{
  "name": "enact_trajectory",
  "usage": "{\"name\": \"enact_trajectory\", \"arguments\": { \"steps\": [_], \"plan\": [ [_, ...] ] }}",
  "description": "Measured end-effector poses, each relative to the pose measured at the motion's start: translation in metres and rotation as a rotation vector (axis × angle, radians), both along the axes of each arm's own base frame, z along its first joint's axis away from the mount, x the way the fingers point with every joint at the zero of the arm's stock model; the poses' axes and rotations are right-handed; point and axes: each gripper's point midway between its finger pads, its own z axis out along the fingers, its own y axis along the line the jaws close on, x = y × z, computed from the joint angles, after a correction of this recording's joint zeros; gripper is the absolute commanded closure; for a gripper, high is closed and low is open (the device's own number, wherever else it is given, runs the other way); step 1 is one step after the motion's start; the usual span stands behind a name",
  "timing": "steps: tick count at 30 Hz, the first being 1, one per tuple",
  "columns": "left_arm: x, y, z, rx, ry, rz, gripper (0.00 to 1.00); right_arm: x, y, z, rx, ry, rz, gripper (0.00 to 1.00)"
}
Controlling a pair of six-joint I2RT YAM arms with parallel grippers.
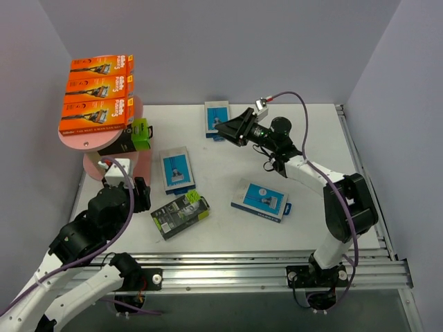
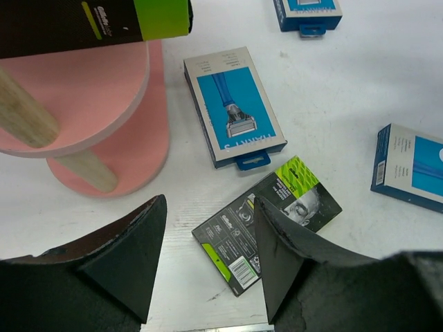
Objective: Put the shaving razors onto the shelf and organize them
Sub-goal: Place the shaving razor onto shelf
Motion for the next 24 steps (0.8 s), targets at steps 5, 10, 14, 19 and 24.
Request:
{"name": "enact_trajectory", "arguments": {
  "steps": [5,10,14,19,24],
  "plan": [
    [0.008,-0.012,-0.013,0.030,0.071,-0.005,0.34,0.005,-0.022,-0.009,0.015,0.025,-0.028,0.50],
    [0.015,-0.022,-0.027,0.045,0.132,0.008,0.32,0.005,-0.042,-0.015,0.034,0.048,-0.049,0.48],
    [0.017,-0.024,-0.032,0.052,0.154,0.016,0.32,0.004,-0.062,-0.012,0.051,0.050,-0.065,0.47],
    [0.020,-0.029,-0.041,0.092,0.203,0.011,0.32,0.007,-0.083,-0.003,0.068,0.030,-0.090,0.45],
    [0.028,-0.039,-0.050,0.167,0.269,-0.008,0.31,0.004,-0.094,-0.011,0.069,0.036,-0.108,0.41]
  ]
}}
